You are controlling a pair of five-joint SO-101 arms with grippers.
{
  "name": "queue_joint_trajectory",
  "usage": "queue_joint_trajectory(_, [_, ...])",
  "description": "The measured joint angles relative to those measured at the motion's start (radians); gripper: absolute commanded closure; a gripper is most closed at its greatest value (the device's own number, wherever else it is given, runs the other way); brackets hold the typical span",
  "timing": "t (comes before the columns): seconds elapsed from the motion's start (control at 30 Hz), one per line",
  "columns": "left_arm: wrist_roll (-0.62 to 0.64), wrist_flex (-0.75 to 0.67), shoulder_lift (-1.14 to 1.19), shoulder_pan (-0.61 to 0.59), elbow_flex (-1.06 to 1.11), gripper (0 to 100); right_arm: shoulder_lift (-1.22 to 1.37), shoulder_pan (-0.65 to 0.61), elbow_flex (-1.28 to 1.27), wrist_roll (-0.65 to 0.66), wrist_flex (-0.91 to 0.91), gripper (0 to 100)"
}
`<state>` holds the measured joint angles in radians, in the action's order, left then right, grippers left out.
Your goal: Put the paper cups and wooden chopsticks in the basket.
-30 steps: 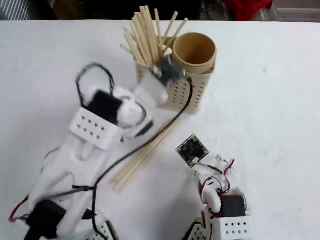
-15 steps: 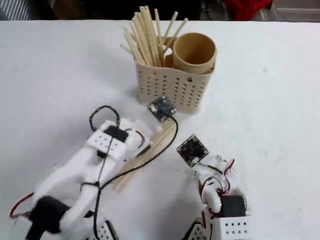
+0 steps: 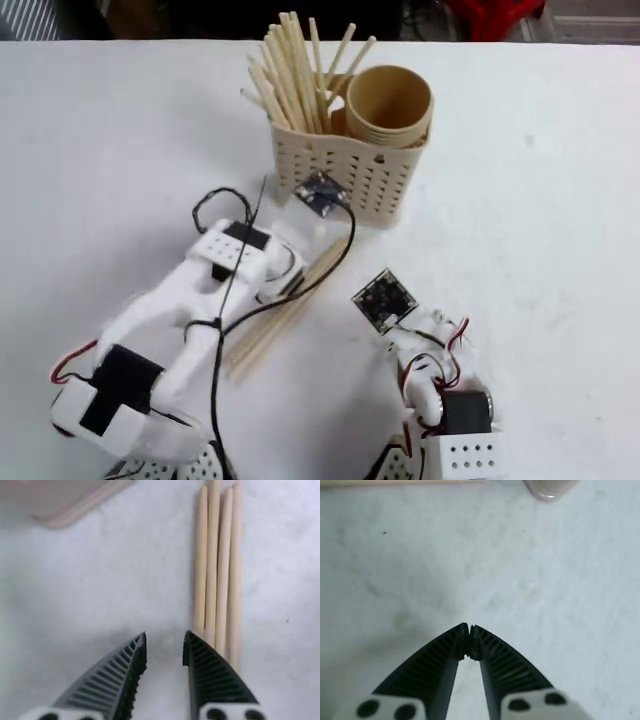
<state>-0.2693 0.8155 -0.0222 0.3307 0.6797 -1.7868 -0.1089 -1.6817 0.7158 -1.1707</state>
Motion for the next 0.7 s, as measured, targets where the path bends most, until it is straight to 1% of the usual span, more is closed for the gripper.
queue_joint_trajectory(0.4, [0.003, 0.002, -0.003, 0.000, 0.000, 86, 0.000, 0.000, 0.000, 0.000, 0.000, 97.9])
queue_joint_trajectory(0.7, [0.008, 0.002, -0.003, 0.046, 0.000, 86, 0.000, 0.000, 0.000, 0.000, 0.000, 97.9])
